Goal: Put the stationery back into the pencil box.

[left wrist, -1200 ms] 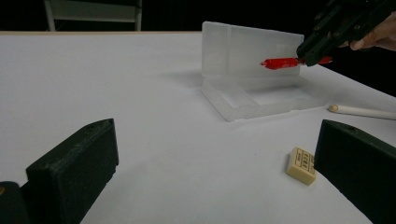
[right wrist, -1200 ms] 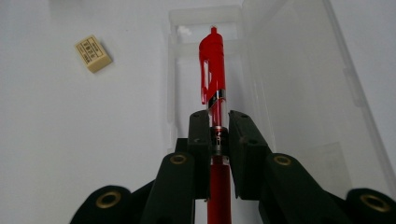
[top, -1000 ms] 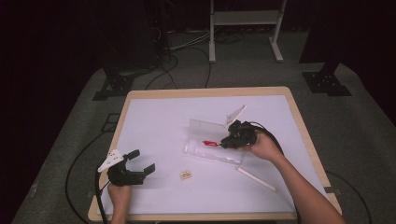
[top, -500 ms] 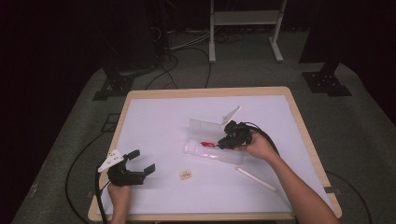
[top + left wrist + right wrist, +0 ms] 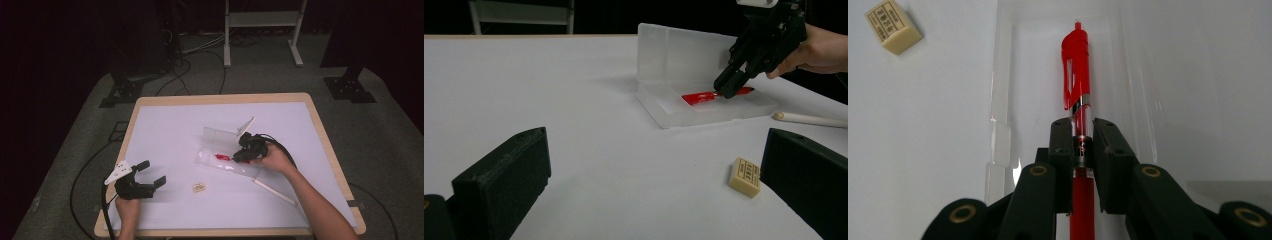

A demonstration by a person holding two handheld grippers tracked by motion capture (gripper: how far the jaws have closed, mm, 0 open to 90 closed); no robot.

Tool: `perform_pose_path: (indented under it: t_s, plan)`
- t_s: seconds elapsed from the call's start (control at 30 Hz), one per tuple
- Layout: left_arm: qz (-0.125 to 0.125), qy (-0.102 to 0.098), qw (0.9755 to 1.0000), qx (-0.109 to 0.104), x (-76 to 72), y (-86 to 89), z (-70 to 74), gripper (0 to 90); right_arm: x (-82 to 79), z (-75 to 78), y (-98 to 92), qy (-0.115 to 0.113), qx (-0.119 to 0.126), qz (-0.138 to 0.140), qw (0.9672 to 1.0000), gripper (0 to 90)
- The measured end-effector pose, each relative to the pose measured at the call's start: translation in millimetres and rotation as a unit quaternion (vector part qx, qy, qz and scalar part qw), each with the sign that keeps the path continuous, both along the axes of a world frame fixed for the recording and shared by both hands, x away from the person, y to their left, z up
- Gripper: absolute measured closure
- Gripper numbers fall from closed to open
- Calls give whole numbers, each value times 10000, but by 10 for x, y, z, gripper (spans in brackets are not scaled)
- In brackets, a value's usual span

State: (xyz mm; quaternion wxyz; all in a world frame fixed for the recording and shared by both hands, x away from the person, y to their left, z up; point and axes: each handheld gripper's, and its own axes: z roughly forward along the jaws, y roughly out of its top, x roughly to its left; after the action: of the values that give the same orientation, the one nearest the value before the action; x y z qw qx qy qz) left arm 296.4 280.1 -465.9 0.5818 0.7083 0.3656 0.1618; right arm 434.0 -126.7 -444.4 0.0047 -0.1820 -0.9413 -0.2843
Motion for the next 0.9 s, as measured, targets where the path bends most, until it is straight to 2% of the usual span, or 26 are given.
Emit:
perform_pose_path:
  t_s: [0.2, 0.4, 0.57, 0.73, 0.9]
  plan:
    - [7, -3, 10000, 10, 2, -3, 0, 0, -15, 40, -77, 58, 212, -51, 9997, 727]
    - [5, 3, 10000, 17, 0, -5, 0, 0, -79, 156, -152, -82, 359, -90, 9993, 698]
    - [-1, 9, 10000, 46, -4, -9, 0, 0, -186, 236, -289, -209, 522, -143, 9983, 684]
    - [-3, 13, 10000, 28, -7, -9, 0, 0, -279, 290, -420, -195, 701, -214, 9971, 636]
    - [-1, 6, 10000, 7, -2, -6, -1, 0, -384, 318, -529, -177, 691, -291, 9970, 599]
